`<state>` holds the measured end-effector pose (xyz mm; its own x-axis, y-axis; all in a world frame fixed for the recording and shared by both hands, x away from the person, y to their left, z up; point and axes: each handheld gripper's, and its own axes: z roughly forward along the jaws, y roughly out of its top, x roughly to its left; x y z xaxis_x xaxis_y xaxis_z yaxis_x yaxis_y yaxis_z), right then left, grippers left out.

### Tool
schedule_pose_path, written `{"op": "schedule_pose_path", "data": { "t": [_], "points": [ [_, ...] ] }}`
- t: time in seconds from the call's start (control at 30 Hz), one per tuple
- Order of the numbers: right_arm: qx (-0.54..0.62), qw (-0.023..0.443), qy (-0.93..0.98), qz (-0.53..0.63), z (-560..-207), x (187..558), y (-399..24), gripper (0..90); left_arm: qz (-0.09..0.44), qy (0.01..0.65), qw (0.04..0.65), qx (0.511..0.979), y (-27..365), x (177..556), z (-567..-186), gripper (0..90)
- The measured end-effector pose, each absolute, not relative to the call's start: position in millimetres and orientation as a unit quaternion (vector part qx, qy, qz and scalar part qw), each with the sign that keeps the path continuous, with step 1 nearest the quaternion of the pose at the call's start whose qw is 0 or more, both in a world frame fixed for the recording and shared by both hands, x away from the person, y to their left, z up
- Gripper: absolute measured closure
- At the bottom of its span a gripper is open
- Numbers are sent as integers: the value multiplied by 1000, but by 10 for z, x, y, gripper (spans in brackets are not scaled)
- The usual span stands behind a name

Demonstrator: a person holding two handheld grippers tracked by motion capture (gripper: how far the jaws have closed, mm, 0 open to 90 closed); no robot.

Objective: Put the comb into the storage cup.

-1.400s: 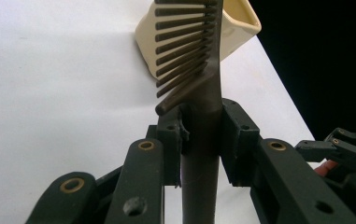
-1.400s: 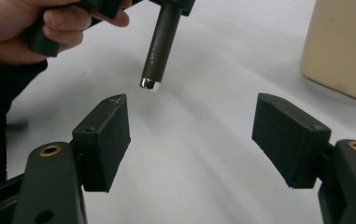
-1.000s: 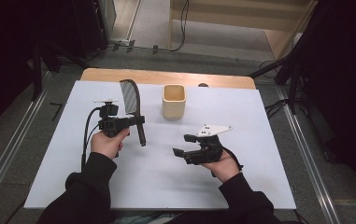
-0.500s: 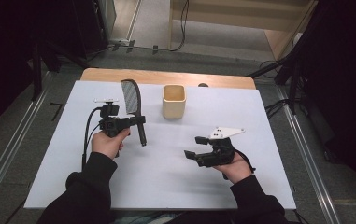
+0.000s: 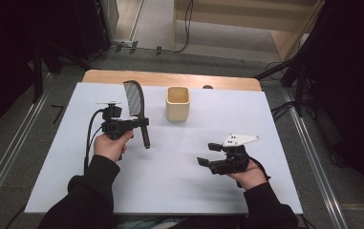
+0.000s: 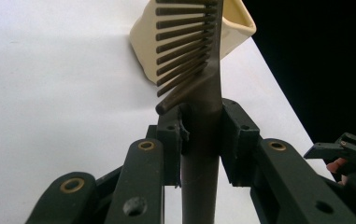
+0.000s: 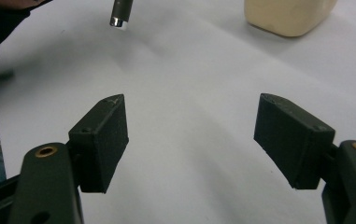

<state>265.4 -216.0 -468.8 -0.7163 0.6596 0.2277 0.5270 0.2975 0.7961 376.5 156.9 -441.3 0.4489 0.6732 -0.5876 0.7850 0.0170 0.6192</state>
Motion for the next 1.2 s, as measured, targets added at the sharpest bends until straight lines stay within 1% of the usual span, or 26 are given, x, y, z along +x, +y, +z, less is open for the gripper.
{"op": "schedule_pose_path", "data": {
  "t": [0.47,1.2],
  "points": [
    [387,85,795,459,-4705,2575,-2396,231,-56,522,489,697,1573,3772,-4410,725],
    [411,87,787,453,-4767,2415,-2673,228,-42,485,504,714,1473,3802,-4333,725]
  ]
}}
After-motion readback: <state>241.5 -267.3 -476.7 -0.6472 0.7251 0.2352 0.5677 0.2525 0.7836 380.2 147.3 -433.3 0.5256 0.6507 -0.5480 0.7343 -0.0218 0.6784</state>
